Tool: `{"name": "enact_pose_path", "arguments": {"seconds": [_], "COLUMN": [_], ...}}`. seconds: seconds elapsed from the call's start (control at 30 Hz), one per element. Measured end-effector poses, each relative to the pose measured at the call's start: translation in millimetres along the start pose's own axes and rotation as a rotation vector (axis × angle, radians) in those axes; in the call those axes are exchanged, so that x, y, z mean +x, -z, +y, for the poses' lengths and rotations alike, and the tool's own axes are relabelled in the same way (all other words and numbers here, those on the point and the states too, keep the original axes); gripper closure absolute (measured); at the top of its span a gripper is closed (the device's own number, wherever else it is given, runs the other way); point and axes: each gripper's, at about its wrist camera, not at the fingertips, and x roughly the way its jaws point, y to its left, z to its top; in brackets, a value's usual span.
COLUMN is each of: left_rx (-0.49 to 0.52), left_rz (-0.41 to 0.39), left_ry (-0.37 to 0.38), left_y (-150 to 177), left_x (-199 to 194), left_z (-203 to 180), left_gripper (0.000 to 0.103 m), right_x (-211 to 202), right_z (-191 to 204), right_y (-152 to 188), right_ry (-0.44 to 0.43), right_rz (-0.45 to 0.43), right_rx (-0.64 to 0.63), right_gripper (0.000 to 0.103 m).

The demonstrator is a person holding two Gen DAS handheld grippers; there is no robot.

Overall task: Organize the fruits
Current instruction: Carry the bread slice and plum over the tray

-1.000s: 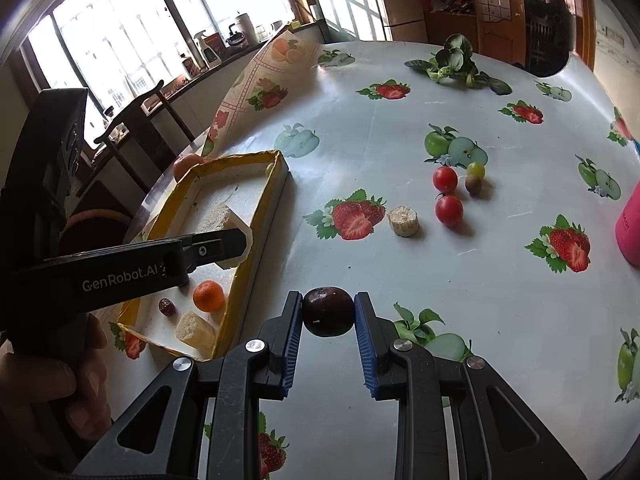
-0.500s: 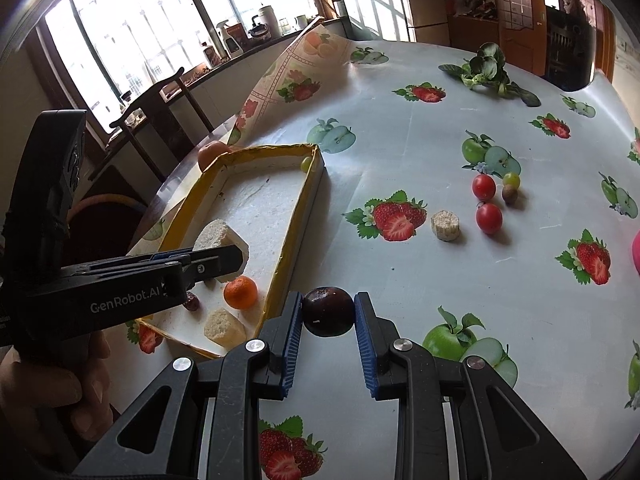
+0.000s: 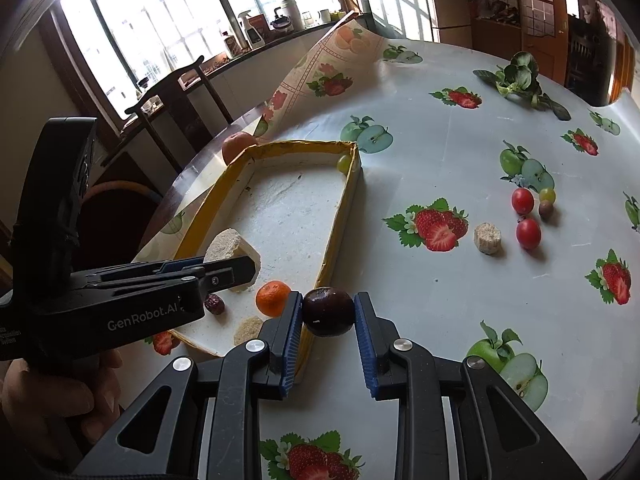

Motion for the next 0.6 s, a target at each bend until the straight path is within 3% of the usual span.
{"name": "enact_pose_path", "arguments": {"seconds": [0.6], "left_rx": [-0.074], "left_rz": [0.014], "left_ry": [-0.031], "left_y": [-7], "left_x": [8], "left_z": [42], "left_gripper": [0.071], "right_x": [35], "right_z": [27], "right_y": [-19], "right_ry": [-0.042], "right_rz": [0.042], "right_rx": [-0.045], "right_gripper": [0.076]}}
